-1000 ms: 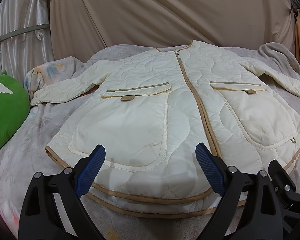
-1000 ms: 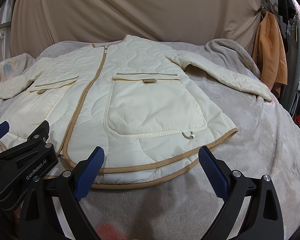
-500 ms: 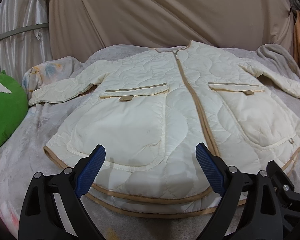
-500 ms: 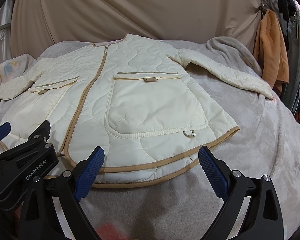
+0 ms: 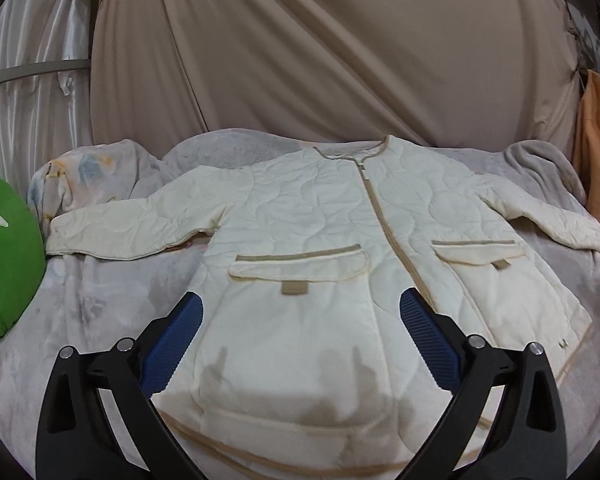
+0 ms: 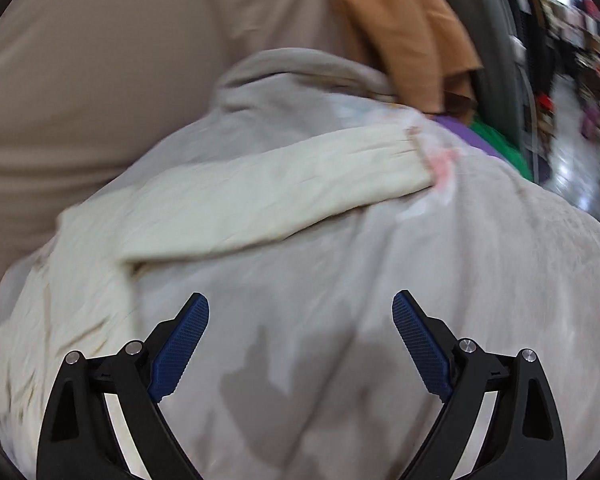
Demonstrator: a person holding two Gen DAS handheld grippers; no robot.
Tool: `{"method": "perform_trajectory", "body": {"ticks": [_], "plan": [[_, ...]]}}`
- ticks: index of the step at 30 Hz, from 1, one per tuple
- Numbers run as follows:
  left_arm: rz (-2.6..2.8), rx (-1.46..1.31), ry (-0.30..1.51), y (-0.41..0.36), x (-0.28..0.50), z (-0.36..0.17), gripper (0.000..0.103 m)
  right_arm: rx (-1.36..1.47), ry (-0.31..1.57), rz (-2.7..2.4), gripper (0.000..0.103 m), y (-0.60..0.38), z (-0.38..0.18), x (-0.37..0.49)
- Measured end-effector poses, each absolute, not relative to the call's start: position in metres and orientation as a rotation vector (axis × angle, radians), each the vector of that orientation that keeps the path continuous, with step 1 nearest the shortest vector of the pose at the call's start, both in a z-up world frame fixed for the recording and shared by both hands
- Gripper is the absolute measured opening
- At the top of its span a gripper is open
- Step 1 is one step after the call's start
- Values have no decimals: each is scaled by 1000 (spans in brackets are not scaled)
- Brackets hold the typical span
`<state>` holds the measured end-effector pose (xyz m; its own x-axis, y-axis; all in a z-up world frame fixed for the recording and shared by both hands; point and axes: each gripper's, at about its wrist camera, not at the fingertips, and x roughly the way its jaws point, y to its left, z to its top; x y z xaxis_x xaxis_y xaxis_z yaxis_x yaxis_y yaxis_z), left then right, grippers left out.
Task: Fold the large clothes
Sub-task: 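Grasp a jacket sleeve with the right tool and fold it across the body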
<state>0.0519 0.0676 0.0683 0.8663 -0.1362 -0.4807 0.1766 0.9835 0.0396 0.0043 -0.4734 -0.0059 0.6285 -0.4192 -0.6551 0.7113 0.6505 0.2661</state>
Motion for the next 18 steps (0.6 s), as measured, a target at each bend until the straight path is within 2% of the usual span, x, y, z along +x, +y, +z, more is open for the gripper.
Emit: {"method": "perform_trajectory", "body": {"ticks": [5,8,11,13,14,16,18], "plan": [[-146,73,521,65,77,65,96,714,600,-749,85,-538,-32,44],[-128,87,530,56,87,61,96,746,617,-755,73,-554,-40,68],[-137,95,571,48,97,54,96,748,629,-774,58,-558,-45,82],[-144,86,597,44,102,48,96,726,639,-789,41,-560,-45,87],[-150,80,612,42,104,46,93,717,641,-798,36,-560,-45,88],[-158,73,629,40,106,43,90,719,627,-765,9,-561,-40,89],[-160,66,627,41,106,43,89,695,608,-758,6,-556,-28,91]]}}
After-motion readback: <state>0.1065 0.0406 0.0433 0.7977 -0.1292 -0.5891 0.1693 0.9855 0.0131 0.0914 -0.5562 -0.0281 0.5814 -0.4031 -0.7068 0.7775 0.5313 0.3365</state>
